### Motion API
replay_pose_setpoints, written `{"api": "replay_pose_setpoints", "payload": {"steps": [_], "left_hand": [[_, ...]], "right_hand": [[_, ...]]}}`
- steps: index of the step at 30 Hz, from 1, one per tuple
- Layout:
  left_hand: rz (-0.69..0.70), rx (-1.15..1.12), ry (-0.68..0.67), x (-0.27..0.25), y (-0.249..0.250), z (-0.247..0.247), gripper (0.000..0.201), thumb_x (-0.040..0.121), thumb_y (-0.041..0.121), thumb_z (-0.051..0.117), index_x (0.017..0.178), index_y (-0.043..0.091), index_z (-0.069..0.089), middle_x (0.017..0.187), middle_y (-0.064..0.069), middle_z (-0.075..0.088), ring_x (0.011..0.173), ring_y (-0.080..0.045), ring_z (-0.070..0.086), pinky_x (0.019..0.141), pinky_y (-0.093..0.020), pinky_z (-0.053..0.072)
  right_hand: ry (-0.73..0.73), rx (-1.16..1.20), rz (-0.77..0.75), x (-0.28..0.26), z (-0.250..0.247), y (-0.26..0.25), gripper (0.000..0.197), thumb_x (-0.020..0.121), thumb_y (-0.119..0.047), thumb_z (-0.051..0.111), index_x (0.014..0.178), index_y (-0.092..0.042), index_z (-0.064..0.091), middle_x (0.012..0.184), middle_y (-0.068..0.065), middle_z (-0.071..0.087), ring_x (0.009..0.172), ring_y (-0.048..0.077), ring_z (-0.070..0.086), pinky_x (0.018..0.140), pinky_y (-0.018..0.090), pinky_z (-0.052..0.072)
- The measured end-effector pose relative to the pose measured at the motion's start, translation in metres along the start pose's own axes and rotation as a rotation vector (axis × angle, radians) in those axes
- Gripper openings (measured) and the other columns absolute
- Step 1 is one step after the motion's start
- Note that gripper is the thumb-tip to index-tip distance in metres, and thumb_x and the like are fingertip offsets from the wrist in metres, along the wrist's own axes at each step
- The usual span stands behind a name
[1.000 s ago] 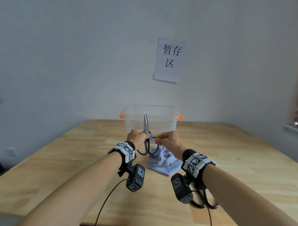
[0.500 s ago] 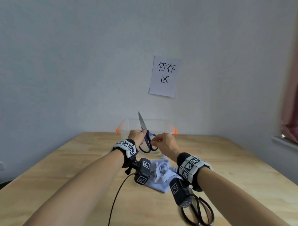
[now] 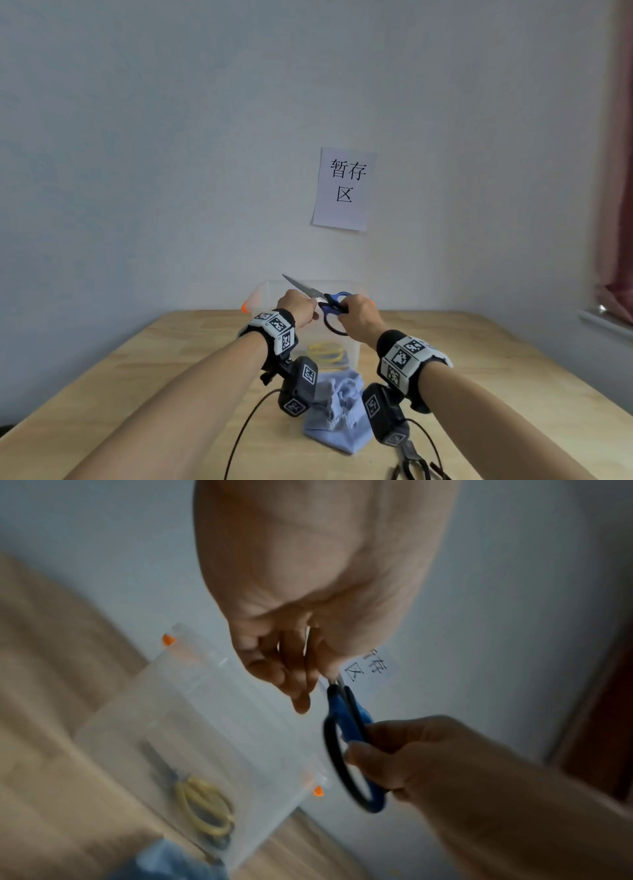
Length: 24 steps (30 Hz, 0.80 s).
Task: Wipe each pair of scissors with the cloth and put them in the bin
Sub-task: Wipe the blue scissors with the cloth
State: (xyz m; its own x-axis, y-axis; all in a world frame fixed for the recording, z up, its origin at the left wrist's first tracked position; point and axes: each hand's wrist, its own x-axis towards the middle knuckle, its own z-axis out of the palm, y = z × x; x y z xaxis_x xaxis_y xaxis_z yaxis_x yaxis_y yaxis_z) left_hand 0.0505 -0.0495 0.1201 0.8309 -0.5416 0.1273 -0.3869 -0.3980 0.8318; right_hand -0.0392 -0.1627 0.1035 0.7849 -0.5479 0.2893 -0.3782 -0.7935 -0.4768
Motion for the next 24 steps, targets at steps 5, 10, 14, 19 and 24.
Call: {"api": "replay_pose_setpoints", "payload": {"steps": [5,10,14,19,24], "left_hand": [[0.32,0.588,0.261,0.005,0.004,-0.02,0.017,0.098,0.013,0.051,0.11,0.011,0.063,0.118,-0.01,0.059,0.117,-0.029,0.052,0.091,-0.036,0.044],[0.499,0.888,0.101,0.023,0.003,-0.034,0.035,0.094,0.013,0.062,0.129,0.019,0.061,0.129,-0.003,0.052,0.124,-0.023,0.043,0.1,-0.032,0.033],[0.489,0.993,-0.026,0.031,0.007,-0.036,0.025,0.096,0.017,0.063,0.119,0.017,0.069,0.118,-0.004,0.064,0.116,-0.025,0.051,0.099,-0.032,0.031],[0.467,0.91,-0.026,0.052,0.007,-0.039,0.016,0.097,0.026,0.061,0.106,0.019,0.072,0.106,-0.001,0.069,0.101,-0.021,0.054,0.091,-0.033,0.029],[0.483,0.878,-0.024,0.081,0.004,-0.035,0.018,0.1,0.025,0.057,0.106,0.018,0.072,0.098,-0.001,0.067,0.09,-0.022,0.044,0.087,-0.031,0.03]], "right_hand": [[-0.073,-0.062,-0.001,0.017,-0.013,0.006,0.019,0.096,-0.017,0.055,0.107,-0.011,0.069,0.09,0.006,0.062,0.092,0.029,0.063,0.08,0.034,0.047],[-0.128,-0.008,-0.026,0.025,-0.022,0.007,0.013,0.091,-0.025,0.069,0.097,-0.013,0.07,0.087,0.004,0.059,0.083,0.021,0.054,0.072,0.027,0.04],[-0.125,0.024,-0.068,0.033,-0.026,0.005,0.012,0.089,-0.018,0.072,0.098,-0.01,0.07,0.089,0.004,0.057,0.08,0.019,0.052,0.057,0.02,0.037],[-0.116,0.025,-0.07,0.052,-0.027,0.008,0.018,0.09,-0.015,0.071,0.104,-0.005,0.073,0.083,0.006,0.055,0.075,0.019,0.048,0.054,0.016,0.034],[-0.119,0.029,-0.072,0.079,-0.027,0.013,0.017,0.089,-0.012,0.071,0.104,-0.004,0.073,0.083,0.007,0.053,0.076,0.022,0.047,0.054,0.018,0.033]]}}
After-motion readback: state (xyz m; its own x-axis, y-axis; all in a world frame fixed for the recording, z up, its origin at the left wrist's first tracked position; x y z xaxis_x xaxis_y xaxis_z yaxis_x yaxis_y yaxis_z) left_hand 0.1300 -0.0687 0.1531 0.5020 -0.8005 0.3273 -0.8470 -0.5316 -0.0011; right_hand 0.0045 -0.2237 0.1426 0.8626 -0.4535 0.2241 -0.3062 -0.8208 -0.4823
